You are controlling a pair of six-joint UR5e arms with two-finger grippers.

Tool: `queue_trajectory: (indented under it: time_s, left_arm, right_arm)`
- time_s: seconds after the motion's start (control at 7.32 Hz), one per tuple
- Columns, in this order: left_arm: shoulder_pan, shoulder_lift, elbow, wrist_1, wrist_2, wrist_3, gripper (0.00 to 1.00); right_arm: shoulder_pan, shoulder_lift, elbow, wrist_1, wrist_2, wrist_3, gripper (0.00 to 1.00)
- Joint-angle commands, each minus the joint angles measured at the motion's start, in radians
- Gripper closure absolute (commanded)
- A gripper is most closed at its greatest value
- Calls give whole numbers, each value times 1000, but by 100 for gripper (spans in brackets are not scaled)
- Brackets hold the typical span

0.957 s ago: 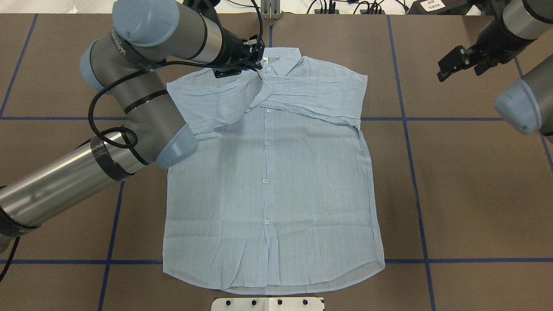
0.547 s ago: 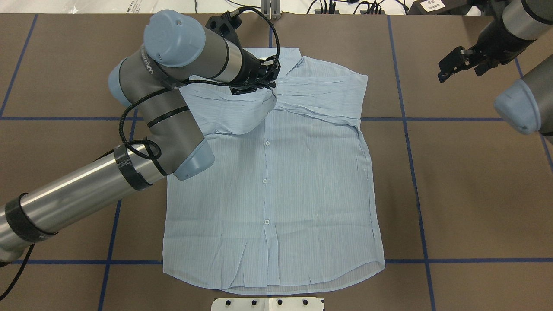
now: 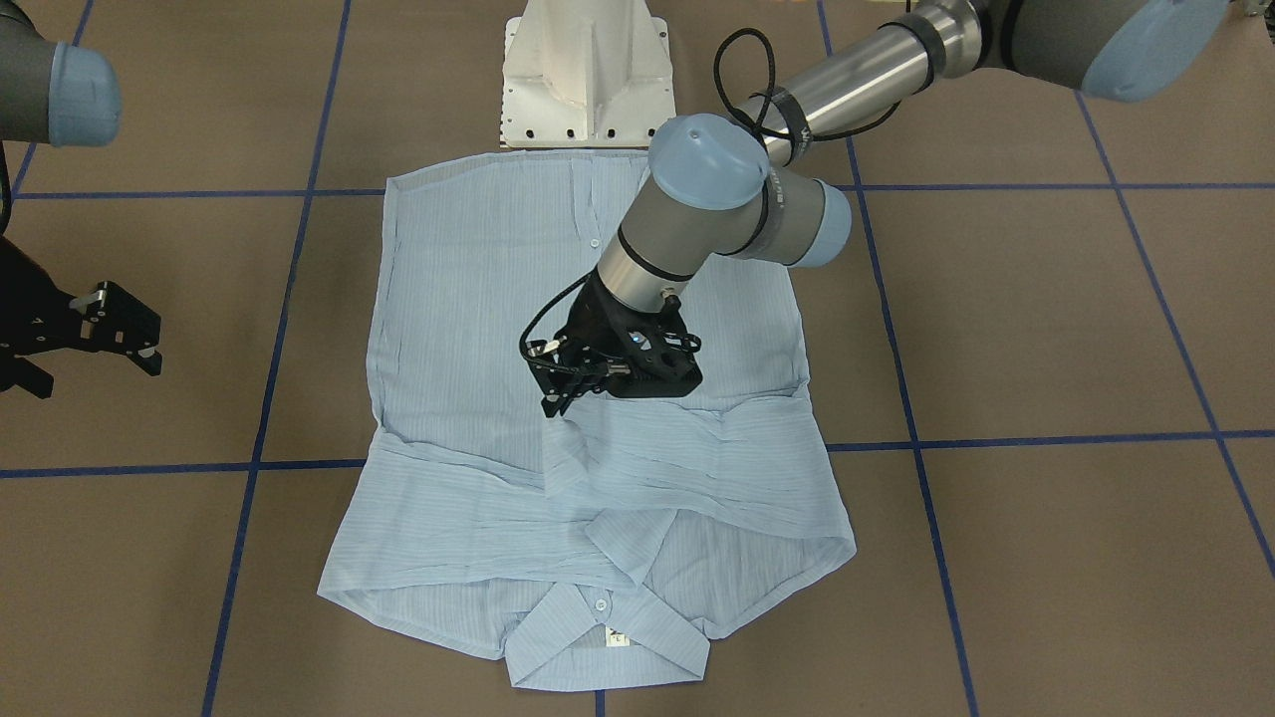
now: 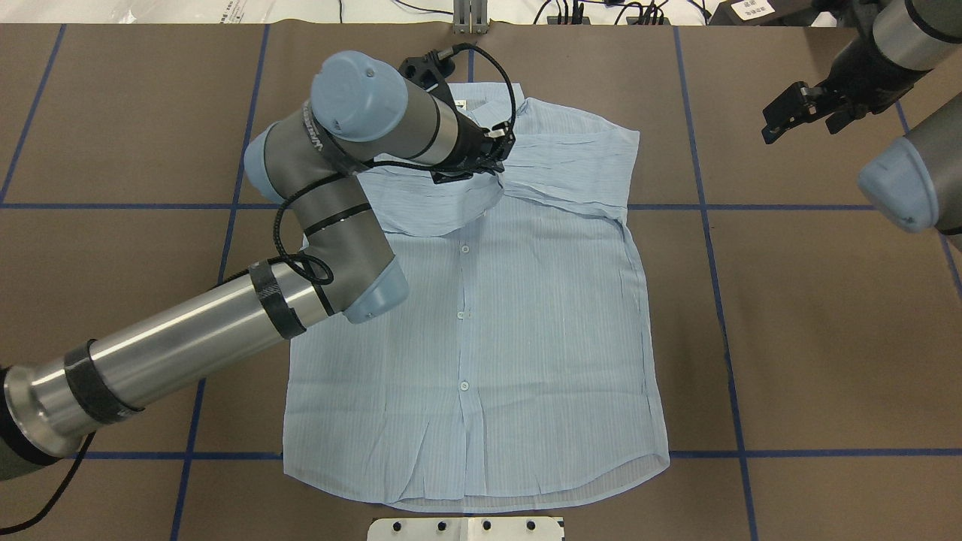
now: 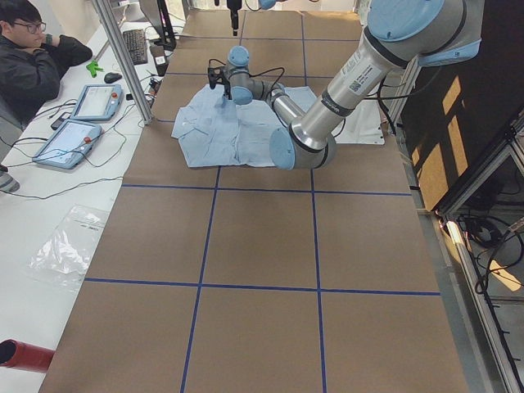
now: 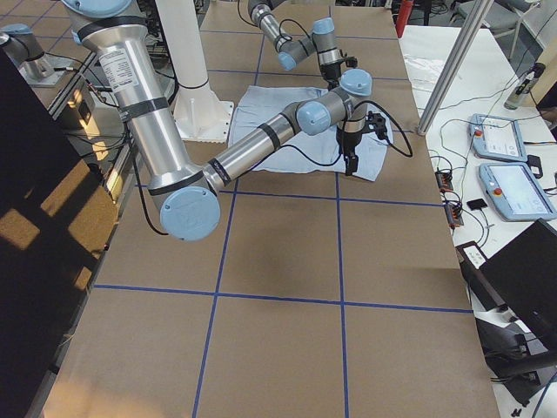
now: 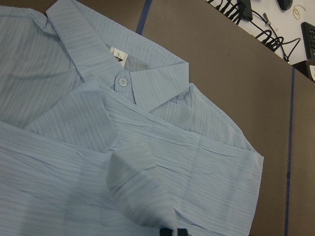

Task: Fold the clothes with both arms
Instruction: 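Lay the sleeve across the shirt chest and open the left gripper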

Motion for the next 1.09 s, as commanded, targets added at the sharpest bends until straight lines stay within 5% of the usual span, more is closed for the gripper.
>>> queue_trajectory:
  time_s: [0.0, 0.55, 0.82, 0.96]
  left_arm:
    - [97, -55, 16, -21, 115, -36, 0]
    - [62, 69, -29, -121, 111, 56, 0]
    - [51, 283, -301, -42, 111, 71, 1]
    - [45, 339, -442, 129, 113, 141, 1]
  right_arm:
    - [17, 1, 0, 2, 43, 0, 0]
    - [17, -51, 20, 17, 66, 3, 0]
    - [-4, -92, 61, 18, 60, 26, 0]
    - [-36, -115, 108, 18, 51, 97, 0]
